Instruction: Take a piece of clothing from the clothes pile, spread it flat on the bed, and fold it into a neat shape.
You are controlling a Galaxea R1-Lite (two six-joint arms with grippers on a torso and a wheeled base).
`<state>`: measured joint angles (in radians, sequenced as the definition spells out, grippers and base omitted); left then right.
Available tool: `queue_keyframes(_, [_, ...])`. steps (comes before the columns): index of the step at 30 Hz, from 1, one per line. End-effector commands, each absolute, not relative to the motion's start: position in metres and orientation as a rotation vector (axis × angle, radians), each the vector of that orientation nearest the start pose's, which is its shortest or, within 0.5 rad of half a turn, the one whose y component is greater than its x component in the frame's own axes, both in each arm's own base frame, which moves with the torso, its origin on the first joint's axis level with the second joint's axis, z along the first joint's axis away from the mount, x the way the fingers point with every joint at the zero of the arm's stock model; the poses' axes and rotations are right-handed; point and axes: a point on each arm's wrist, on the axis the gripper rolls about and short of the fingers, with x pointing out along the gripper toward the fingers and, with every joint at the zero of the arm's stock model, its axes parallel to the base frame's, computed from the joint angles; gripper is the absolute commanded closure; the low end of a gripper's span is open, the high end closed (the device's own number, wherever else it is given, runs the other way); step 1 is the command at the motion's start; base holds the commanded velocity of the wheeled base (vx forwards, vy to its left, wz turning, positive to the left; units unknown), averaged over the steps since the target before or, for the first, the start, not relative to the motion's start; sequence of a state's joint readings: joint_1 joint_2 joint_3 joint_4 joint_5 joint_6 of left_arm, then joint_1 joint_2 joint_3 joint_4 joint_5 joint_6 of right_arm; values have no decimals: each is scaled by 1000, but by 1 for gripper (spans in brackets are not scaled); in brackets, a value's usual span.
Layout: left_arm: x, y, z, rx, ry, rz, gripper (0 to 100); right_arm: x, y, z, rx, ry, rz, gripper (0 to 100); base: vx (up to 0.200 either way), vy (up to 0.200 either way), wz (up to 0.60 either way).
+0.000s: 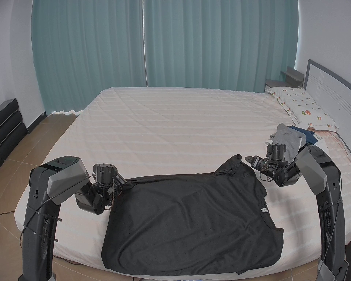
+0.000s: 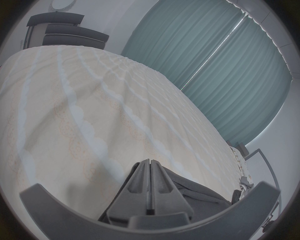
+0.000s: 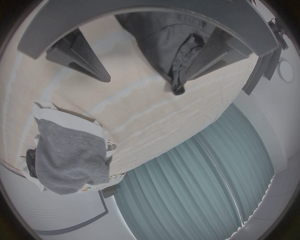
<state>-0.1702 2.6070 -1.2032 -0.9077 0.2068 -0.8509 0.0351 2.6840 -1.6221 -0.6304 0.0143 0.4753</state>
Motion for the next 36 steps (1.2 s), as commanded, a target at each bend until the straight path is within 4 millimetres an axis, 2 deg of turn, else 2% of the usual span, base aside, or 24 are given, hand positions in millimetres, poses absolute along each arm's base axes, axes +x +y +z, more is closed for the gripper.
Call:
queue_keyframes(1, [446,-72,-56,-741,440,240,100,510,22,-51,458,474,-57,0,0,0,0])
queue_keyframes(6, [446,-72,-56,-740,439,239,100,509,27,-56,448,488,-49,0,0,0,0])
queue_keyframes(7, [446,-72,-56,-740,437,238,100,509,28,-56,447,488,-49,100,0,0,0])
queue_keyframes(12, [447,-72,-55,-741,434,237,100,510,26,-55,447,480,-55,100,0,0,0])
queue_keyframes(20, [455,-71,-51,-735,396,233,100,519,18,-34,466,381,-58,100,0,0,0])
queue_keyframes(22, [457,-71,-47,-744,354,227,100,521,10,-26,470,328,-67,100,0,0,0])
queue_keyframes(26, [460,-71,-44,-752,321,214,100,523,1,-22,475,295,-77,100,0,0,0])
queue_keyframes(31, [477,-73,-33,-770,243,203,100,531,-11,-15,475,219,-114,100,0,0,0])
queue_keyframes(36, [486,-72,-43,-766,211,239,100,536,-15,-13,473,181,-146,100,0,0,0])
